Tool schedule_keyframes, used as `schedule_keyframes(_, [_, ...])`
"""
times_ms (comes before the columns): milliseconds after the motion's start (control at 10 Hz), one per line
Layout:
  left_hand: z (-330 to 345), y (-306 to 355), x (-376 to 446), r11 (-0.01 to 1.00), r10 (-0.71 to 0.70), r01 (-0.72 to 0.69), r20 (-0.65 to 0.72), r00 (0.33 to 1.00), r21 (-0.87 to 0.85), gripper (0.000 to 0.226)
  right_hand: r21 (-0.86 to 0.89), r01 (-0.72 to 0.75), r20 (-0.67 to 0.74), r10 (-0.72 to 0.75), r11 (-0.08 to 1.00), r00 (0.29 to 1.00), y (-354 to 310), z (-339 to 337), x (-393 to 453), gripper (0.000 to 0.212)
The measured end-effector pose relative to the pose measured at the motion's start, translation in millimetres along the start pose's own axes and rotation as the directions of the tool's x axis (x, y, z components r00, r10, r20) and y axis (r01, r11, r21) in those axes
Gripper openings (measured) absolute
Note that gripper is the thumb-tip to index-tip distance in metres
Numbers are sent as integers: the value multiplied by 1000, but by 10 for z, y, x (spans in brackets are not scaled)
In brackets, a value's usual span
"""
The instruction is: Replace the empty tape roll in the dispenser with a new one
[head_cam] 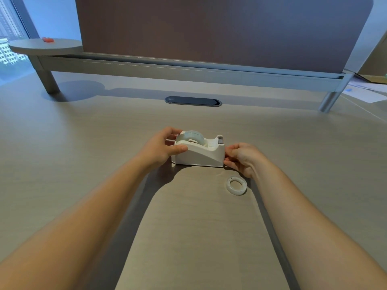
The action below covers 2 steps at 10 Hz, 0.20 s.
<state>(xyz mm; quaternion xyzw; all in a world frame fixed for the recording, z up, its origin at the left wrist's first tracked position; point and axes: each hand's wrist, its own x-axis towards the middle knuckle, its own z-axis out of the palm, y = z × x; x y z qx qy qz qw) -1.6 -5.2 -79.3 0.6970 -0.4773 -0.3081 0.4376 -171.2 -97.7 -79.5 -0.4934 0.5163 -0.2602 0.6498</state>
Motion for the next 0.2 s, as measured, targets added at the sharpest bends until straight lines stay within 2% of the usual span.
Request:
schedule_keyframes(100, [-8,11,-40,1000,-2,2,13,1000,16,42,-47,11,-15,-11,999,1000,-1,-11,17,17])
schedule_keyframes(200, [19,41,-78,990,-8,12,-32,999,140,53,-293,138,-178,-196,946,964,1,-65,-2,14])
